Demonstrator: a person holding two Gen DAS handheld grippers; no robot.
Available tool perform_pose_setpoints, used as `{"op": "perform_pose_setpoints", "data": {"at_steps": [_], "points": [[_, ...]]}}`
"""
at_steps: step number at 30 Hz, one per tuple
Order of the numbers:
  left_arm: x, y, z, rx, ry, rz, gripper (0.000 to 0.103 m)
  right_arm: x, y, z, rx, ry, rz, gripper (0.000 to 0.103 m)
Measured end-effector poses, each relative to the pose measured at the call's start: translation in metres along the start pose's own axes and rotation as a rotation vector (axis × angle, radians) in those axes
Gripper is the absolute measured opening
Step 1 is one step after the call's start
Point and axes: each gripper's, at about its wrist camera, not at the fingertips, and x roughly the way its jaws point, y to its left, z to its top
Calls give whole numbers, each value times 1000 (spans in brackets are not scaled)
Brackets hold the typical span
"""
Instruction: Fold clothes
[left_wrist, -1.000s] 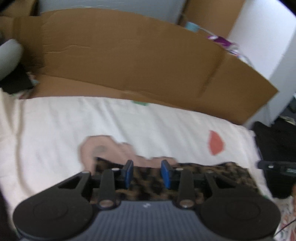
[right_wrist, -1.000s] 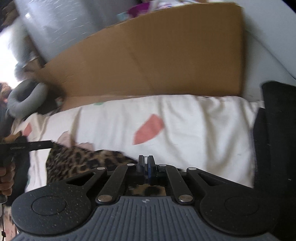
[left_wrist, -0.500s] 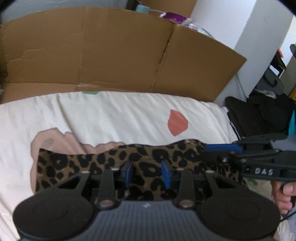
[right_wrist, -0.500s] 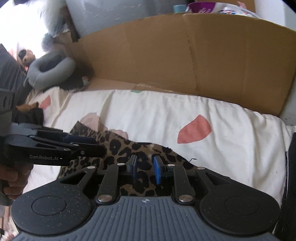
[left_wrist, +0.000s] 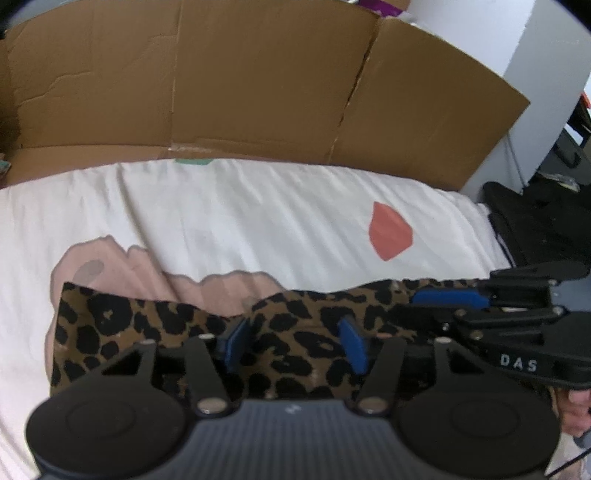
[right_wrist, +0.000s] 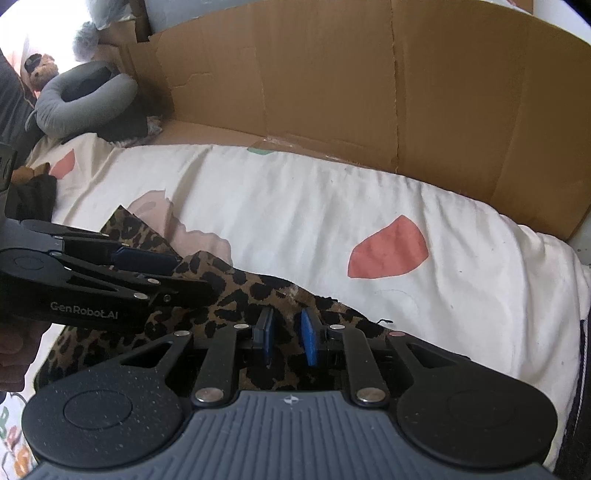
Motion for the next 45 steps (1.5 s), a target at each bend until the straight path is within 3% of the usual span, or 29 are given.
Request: {"op": "perform_pose_setpoints", "data": {"at_steps": [11, 15, 21, 26, 35, 40, 42, 45], "points": [[1, -1, 2, 4, 7, 13, 60, 5, -1, -3, -52, -12, 12, 22], [-13, -3, 3, -30, -5, 24, 47, 5, -4, -4, -49, -15, 24, 22], [-32, -22, -5, 26, -61, -11, 47, 6, -6, -4, -47, -15, 35, 22], [-17, -28, -8, 69, -37, 15, 53, 6, -9, -3, -31, -10, 49, 22], [-10, -19, -13, 59, -31, -21, 55, -21, -12, -6, 1, -5, 64, 23], [-10, -20, -15, 65, -33, -15, 55, -41, 1, -18, -37, -47, 67, 33], [-10, -20, -15, 68, -33, -13, 55, -40, 10, -23, -72, -37, 73, 44], [-10, -20, -14, 72, -31, -15, 55, -29, 15, -29, -127, -4, 48, 47]]}}
